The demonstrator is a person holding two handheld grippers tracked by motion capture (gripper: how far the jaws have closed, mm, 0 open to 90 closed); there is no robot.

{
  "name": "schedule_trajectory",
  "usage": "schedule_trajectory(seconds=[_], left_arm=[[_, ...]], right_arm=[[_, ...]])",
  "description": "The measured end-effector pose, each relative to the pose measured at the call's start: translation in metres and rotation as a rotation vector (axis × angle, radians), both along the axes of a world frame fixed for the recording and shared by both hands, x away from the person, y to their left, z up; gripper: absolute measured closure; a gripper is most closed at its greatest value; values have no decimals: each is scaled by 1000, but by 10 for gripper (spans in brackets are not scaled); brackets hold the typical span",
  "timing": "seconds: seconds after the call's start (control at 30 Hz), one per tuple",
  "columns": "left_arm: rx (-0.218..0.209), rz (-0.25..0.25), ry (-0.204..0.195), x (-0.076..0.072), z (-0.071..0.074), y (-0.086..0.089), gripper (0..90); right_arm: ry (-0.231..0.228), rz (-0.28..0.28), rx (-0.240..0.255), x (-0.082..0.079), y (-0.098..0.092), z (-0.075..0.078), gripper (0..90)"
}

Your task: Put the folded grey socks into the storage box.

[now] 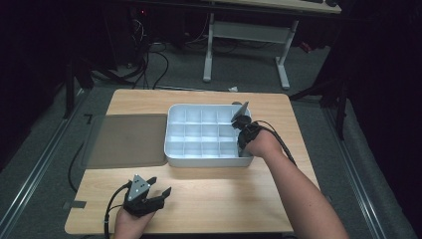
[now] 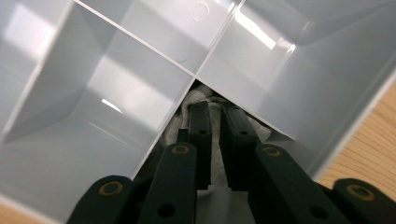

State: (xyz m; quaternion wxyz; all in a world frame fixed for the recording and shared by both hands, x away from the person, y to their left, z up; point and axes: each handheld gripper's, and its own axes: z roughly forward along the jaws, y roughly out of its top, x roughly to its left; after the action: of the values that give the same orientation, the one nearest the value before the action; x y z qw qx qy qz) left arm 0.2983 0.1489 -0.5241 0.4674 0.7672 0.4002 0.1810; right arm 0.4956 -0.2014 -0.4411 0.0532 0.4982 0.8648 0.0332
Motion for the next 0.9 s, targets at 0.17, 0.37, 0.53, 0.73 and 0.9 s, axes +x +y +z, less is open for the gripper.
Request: schedule_trajectory(seconds=[0.17,0.37,0.53,0.73,0.9], left_arm=[[-6,1,3,1,1,0,333],[3,-7,6,1,0,-1,333],[5,-6,6,1,0,0,333],[17,5,-1,-6,0,3,333],[21,17,-5,-9,1,6,333]], right_arm=[[-51,-5,60,-5,-6,16,796],[-105,-18,127,-18,-17,27,739],[-160,-20,174,-33,-28,31,692],[-251,-40,242,-54,-45,33,653],[-350,-46,279,-75,-57,32,637]])
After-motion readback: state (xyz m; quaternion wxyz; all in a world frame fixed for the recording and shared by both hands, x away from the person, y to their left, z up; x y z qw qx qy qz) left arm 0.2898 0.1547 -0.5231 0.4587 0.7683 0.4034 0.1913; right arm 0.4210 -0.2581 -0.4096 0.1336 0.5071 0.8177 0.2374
